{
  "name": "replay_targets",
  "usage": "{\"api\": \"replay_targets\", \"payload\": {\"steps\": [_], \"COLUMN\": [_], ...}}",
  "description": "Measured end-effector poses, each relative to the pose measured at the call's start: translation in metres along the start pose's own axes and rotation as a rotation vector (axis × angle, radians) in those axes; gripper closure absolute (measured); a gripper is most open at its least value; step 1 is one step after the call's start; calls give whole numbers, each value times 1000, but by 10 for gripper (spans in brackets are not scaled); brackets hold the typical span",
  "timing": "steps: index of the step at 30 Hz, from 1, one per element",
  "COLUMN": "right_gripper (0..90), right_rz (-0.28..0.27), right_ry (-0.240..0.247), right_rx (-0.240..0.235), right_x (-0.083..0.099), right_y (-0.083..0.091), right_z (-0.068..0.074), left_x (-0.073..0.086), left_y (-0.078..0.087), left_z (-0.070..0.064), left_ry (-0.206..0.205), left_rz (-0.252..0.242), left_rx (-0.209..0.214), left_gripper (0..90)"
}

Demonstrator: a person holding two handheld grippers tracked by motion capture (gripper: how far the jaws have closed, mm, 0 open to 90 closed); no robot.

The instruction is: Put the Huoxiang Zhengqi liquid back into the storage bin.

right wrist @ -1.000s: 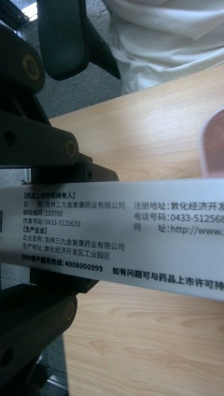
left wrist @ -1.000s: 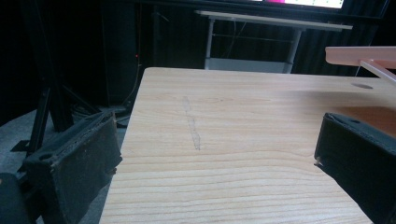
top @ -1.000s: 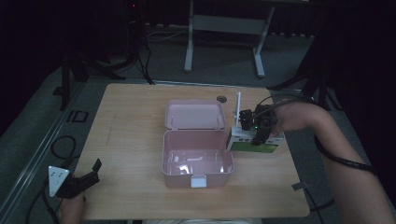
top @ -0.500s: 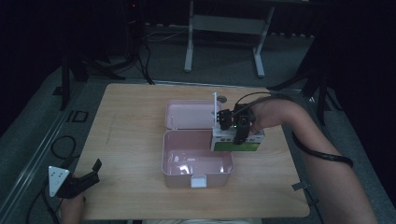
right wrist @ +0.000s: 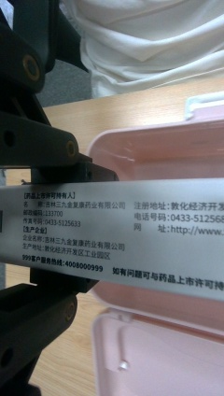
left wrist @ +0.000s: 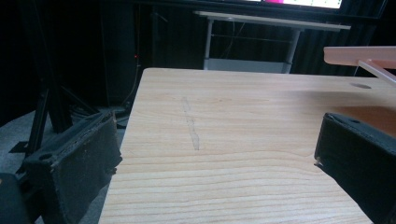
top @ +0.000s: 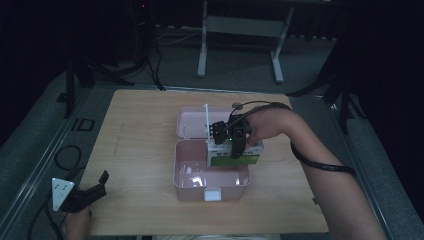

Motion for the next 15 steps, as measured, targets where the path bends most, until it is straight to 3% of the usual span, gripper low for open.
{"api": "replay_targets", "payload": {"steps": [9,12,15], "right_gripper": [626,626,626], "right_rz": [-10,-30,-18], "right_ry": [42,69,68], "right_rx": [-12,-42,-38], "right_x": [-24,-32,-33], "right_y": [-7,-14,-22], "right_z": [6,9,9], "left_x": [0,0,0], "left_y": [0,0,0], "left_z": [0,0,0], "left_ry": [1,5,2], "left_rz": [0,-3,0], "left_rx": [1,3,4], "left_gripper": [2,2,2]}}
Point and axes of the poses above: each handheld gripper's, and its own axes: y roughly backward along the jaws, x roughly out of its underside, z roughly to its left, the point moved 6 cm from there along -y, roughly forward along the jaws, and after that the axes turned 7 degrees about -x, right-handed, at the moved point
